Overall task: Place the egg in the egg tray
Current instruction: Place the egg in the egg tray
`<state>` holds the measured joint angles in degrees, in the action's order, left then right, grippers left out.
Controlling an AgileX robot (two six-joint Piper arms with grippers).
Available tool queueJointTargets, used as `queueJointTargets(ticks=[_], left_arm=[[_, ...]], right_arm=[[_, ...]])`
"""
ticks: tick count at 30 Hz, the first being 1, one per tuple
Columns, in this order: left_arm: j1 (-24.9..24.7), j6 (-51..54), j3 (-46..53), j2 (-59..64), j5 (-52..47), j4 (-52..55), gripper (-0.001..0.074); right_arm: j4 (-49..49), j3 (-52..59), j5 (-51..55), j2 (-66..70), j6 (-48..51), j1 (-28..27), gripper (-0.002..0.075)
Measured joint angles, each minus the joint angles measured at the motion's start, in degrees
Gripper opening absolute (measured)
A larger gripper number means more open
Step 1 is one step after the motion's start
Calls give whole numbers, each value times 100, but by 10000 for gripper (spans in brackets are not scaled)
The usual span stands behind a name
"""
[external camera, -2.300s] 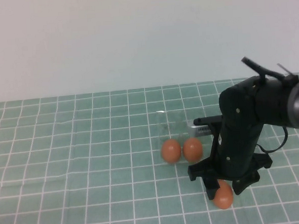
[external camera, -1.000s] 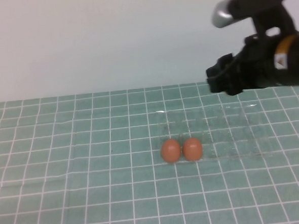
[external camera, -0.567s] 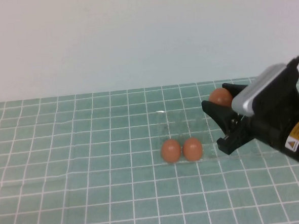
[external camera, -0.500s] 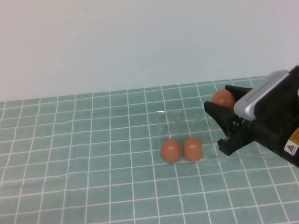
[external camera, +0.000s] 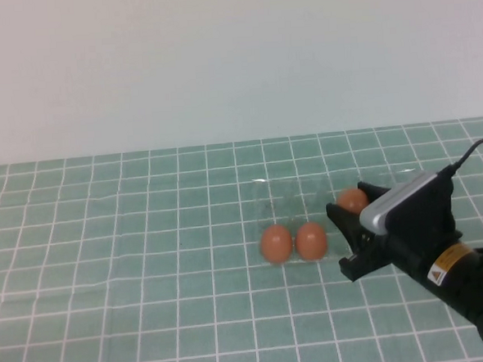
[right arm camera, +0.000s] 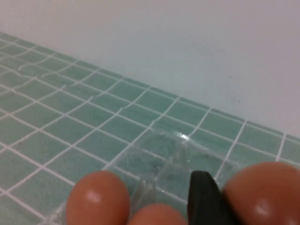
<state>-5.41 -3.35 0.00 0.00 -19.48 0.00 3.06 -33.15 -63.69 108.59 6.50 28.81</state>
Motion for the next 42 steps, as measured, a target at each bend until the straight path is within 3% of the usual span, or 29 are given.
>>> queueJointTargets(ticks=[25, 33, 42], left_arm=[[0, 0, 0, 0, 0, 0, -1], [0, 0, 0, 0, 0, 0, -1], [0, 0, 0, 0, 0, 0, -1]], right_arm=[[-59, -22, -209, 862, -451, 0, 363], [-71, -22, -183, 756, -451, 0, 459], [-46, 101, -73, -182, -418, 0, 465]])
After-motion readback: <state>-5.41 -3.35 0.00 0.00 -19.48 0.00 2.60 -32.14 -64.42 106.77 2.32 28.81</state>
